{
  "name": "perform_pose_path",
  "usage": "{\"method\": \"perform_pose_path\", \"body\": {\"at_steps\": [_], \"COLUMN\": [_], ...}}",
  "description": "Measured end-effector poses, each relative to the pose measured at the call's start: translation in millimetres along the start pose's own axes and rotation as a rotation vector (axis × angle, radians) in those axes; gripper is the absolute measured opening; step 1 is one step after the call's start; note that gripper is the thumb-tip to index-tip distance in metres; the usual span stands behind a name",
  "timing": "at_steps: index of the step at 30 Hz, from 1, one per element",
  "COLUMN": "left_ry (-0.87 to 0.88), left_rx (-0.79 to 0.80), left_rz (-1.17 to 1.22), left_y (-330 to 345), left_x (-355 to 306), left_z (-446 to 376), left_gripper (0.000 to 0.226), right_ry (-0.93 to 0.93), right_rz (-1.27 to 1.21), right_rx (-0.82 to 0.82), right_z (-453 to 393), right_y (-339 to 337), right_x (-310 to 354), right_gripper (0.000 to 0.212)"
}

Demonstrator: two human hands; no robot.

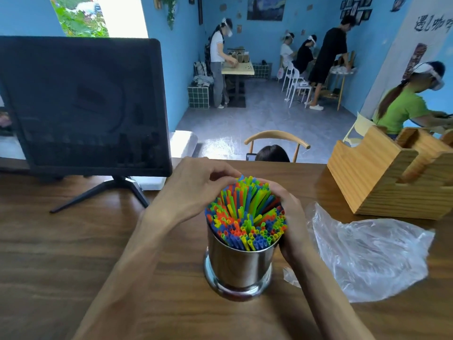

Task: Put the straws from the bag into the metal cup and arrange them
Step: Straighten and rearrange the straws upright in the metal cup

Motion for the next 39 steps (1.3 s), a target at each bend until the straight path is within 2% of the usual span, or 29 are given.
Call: {"method": "perform_pose_path", "body": {"at_steps": [3,5,9,13,16,20,24,28,35,39], "left_ry": [0.069,0.103,0.193,0.259,0.313,0.345,0.33,0.304,0.297,0.254], "left_rx": [-0.083,-0.138,-0.228,-0.312,-0.379,-0.489,-0.582,-0.552,-0.433,-0.361], "left_rz": [0.039,0.066,0.165,0.186,0.192,0.251,0.35,0.363,0.329,0.4], "left_y": [-9,-15,-26,-36,-45,-57,-61,-61,-65,-70], "left_x": [-5,-9,-24,-46,-62,-76,-75,-74,-84,-83], "left_z": [-4,-8,-18,-33,-42,-49,-47,-45,-46,-51], "left_gripper": [0.013,0.013,0.018,0.018,0.016,0.015,0.016,0.025,0.021,0.019], "right_ry": [-0.012,-0.059,-0.312,-0.454,-0.472,-0.48,-0.569,-0.582,-0.576,-0.569], "right_rz": [0.1,0.23,0.429,0.644,0.6,0.351,0.314,0.387,0.403,0.39], "right_rx": [0.054,0.107,0.156,0.358,0.42,0.424,0.367,0.343,0.341,0.329], "right_z": [-6,-13,-25,-21,-22,-32,-28,-21,-12,-10], "right_y": [-2,-3,-1,22,39,42,44,42,42,44], "right_x": [5,12,44,73,78,87,103,111,117,117], "right_gripper": [0.026,0.032,0.048,0.036,0.028,0.012,0.017,0.016,0.016,0.015]}}
Point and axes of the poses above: each hand's wrist, its own z-axis away from the middle knuckle, its own y-axis out of the palm, x = y × z, the point moved 2 cm from there along -z, towards the middle knuckle, and after that the axes turned 6 degrees about -x, right-handed, at the moved point
